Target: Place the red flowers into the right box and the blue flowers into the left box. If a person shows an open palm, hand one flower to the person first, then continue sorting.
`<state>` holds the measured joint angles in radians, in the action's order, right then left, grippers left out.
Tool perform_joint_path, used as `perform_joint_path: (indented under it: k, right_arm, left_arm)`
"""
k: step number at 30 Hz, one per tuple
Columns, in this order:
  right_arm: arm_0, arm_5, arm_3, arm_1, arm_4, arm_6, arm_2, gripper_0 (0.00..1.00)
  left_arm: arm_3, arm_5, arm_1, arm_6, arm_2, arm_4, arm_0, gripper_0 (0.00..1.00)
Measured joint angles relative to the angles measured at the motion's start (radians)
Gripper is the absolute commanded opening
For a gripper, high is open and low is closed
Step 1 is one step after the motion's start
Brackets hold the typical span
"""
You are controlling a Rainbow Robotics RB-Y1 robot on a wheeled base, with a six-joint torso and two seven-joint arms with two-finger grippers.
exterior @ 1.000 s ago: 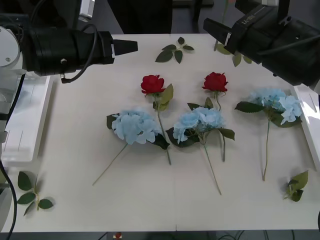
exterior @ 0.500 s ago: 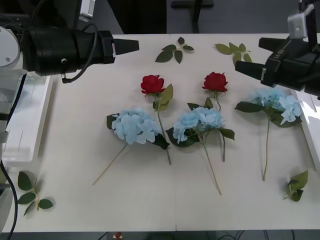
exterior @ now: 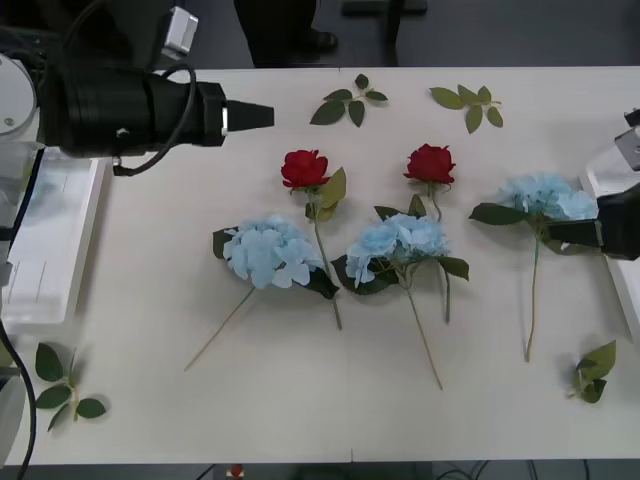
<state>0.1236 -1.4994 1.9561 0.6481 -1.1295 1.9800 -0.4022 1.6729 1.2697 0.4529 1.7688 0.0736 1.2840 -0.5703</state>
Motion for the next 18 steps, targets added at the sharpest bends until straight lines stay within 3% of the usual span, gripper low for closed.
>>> perform_joint_path:
  k: [7, 11, 18]
  right_arm:
    - [0.000, -0.048, 0.000, 0.002, 0.240, -0.369, 0.119, 1.00]
    - [0.001, -0.048, 0.000, 0.003, 0.340, -0.614, 0.219, 1.00]
    - [0.031, -0.047, -0.047, 0.003, 0.439, -0.717, 0.335, 1.00]
  left_arm:
    - [0.273, 0.144, 0.000, -0.217, -0.002, -0.164, 0.136, 1.00]
    - [0.430, 0.197, 0.000, -0.227, -0.057, -0.262, 0.243, 1.00]
    - [0.583, 0.208, 0.000, -0.227, -0.179, -0.483, 0.439, 1.00]
